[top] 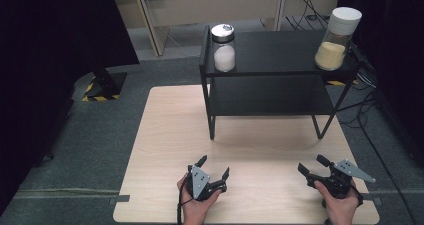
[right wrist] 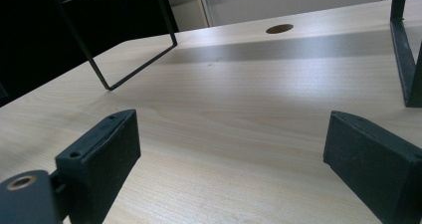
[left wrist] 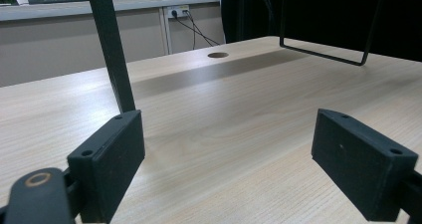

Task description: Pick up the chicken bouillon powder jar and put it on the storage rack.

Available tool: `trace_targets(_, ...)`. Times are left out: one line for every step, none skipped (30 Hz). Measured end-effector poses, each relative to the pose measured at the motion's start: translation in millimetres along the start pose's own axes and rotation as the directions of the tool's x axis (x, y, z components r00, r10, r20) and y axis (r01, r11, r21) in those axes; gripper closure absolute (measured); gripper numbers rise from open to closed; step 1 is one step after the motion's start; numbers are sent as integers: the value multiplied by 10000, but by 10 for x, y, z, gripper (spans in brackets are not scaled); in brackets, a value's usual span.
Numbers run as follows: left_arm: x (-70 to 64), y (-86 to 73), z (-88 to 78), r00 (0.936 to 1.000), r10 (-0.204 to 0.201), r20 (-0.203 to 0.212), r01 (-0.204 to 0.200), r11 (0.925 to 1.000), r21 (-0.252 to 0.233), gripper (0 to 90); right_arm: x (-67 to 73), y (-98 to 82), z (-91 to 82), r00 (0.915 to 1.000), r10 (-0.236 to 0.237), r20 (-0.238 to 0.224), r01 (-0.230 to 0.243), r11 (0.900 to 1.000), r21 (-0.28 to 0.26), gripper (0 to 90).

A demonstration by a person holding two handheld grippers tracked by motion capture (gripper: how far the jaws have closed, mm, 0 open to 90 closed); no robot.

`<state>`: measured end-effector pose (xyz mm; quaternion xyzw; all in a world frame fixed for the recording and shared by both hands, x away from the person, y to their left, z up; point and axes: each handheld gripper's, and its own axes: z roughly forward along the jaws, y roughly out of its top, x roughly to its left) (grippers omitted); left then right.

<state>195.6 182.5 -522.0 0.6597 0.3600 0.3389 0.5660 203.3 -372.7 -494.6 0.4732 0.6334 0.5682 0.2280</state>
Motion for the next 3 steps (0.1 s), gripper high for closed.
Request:
trace_targets(0,2,1,10000,2,1,-2,10000,12,129,-1,1,0,10000,2,-8,-2,10000,5,79)
trace_targets(-1,3,2,10000,0,-1,0,10000,19,129,-3,1,1,10000,12,-9,-12,10000,5,78)
trace_targets(-1,5,2,10000,1,-2,-1,10000,27,129,-5,1,1,10000,20,-11,-20,10000,3,77)
